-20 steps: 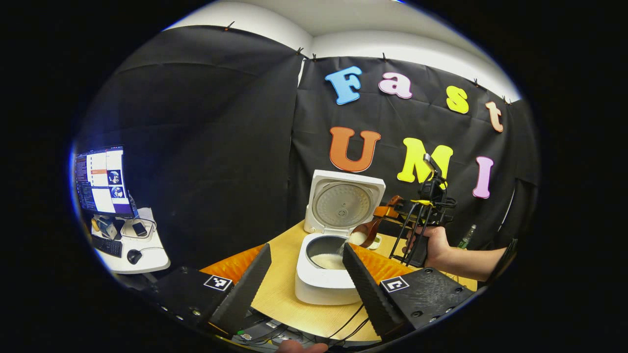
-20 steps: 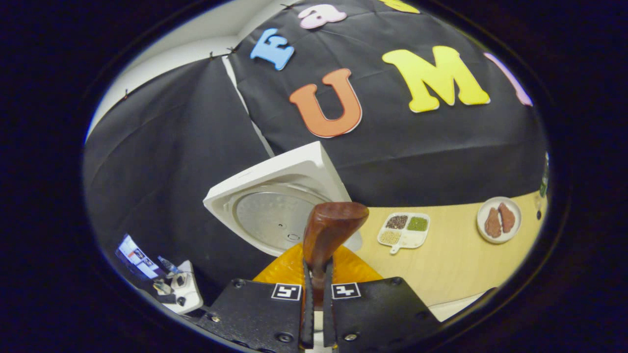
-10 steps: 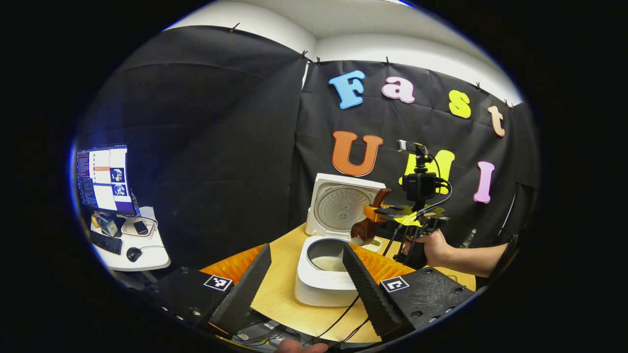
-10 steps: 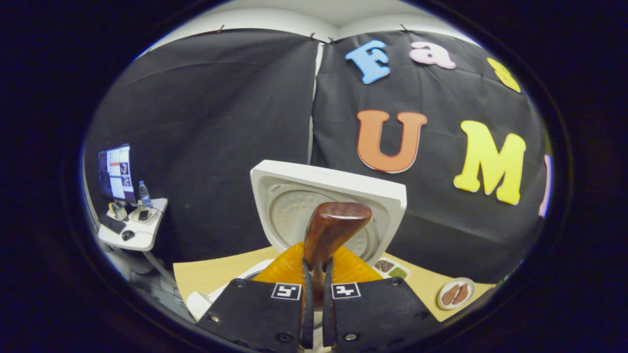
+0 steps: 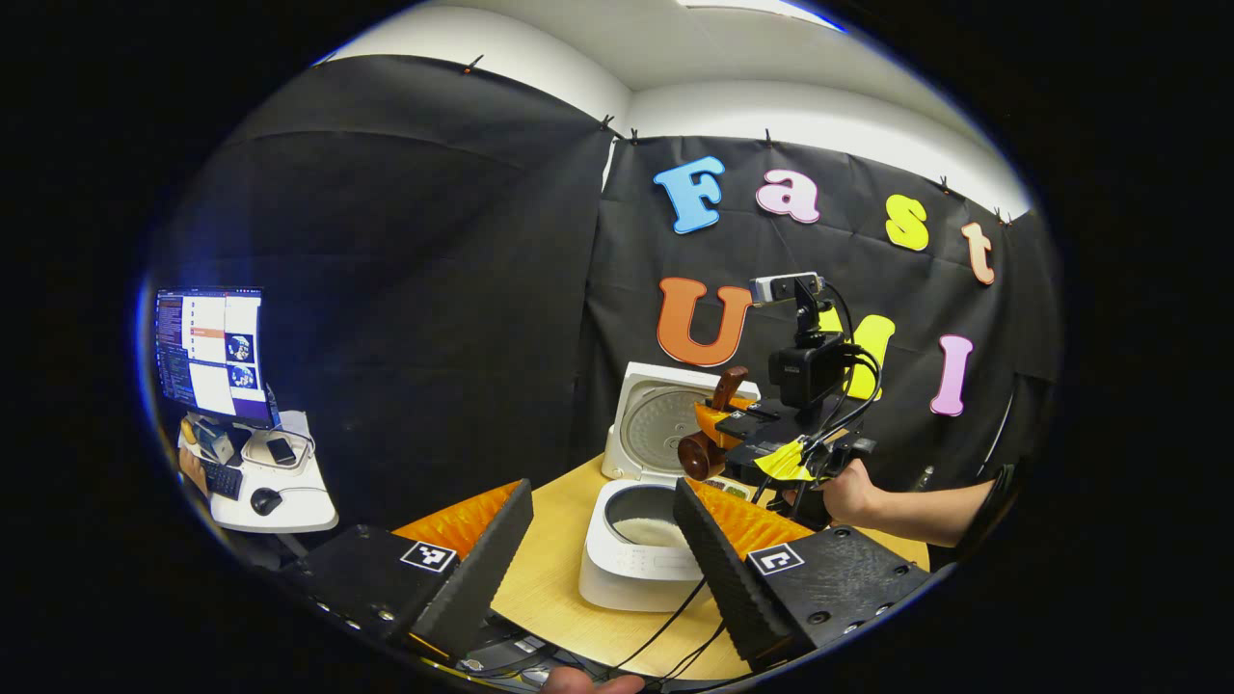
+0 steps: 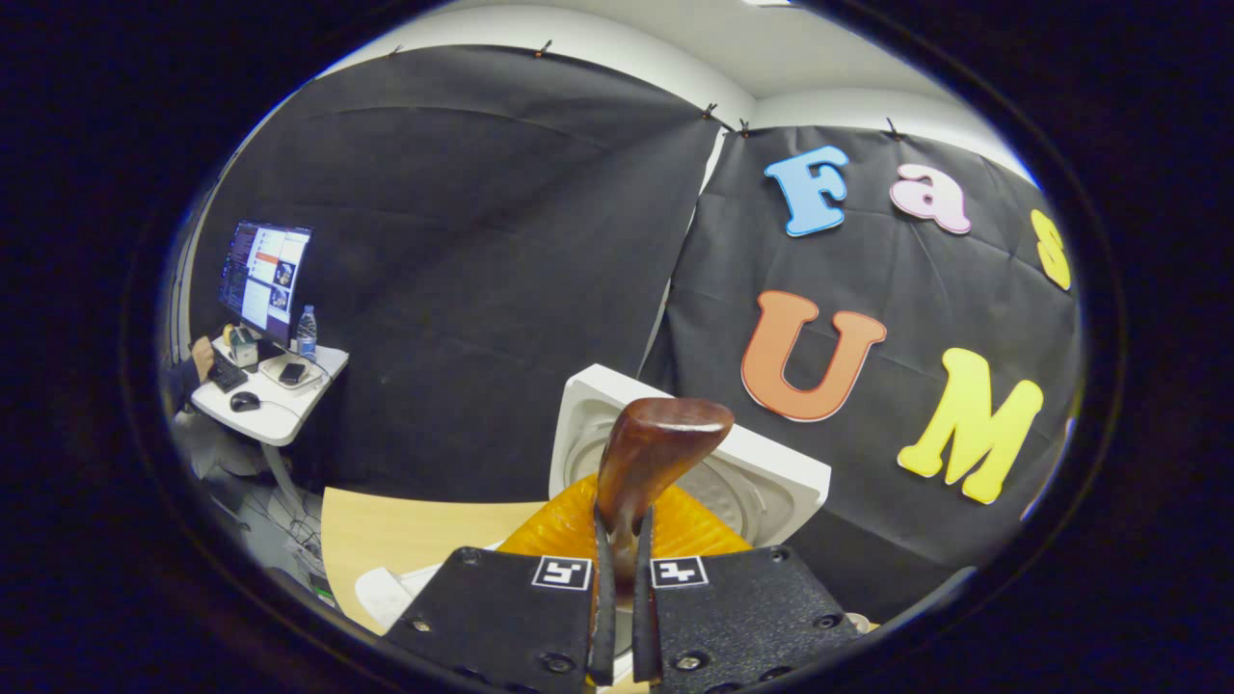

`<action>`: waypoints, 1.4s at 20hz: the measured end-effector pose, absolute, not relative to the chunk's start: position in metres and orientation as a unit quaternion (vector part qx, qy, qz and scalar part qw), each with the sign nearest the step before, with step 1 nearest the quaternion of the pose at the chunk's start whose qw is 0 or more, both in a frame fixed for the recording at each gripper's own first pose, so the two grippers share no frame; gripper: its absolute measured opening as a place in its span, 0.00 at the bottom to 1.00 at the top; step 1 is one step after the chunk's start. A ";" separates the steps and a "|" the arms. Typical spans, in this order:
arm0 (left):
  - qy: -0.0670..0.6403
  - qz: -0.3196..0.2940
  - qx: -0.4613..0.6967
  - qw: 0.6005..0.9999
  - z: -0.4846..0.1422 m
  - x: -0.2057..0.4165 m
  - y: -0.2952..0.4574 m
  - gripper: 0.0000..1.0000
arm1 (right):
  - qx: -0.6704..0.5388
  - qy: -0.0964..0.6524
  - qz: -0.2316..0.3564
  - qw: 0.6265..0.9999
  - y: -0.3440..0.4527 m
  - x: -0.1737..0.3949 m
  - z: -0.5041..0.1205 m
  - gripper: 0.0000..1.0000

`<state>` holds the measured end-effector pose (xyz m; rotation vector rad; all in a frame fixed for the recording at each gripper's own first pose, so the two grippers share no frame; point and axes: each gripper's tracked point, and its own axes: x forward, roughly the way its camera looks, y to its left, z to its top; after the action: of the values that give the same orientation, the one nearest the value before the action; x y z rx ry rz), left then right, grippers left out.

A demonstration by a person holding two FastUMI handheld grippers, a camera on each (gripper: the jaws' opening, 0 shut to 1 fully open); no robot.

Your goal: Close the left gripper, press the button to open the rice cooker; take a wooden spoon from the chopstick holder with the right hand, scoop a spoonful of rice and pour it into the rice cooker, then put the wooden spoon back into the chopstick holder.

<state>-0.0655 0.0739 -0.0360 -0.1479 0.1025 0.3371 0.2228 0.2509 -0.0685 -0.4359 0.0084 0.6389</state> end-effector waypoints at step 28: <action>0.006 0.018 -0.060 0.998 -0.014 -0.016 0.004 0.94 | 0.138 0.058 0.147 0.978 -0.021 0.125 -0.001 0.09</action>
<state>-0.0156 0.0038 -0.0138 -0.1204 0.0124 0.0369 0.1255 -0.0209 -0.0013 0.2782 0.1175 0.2961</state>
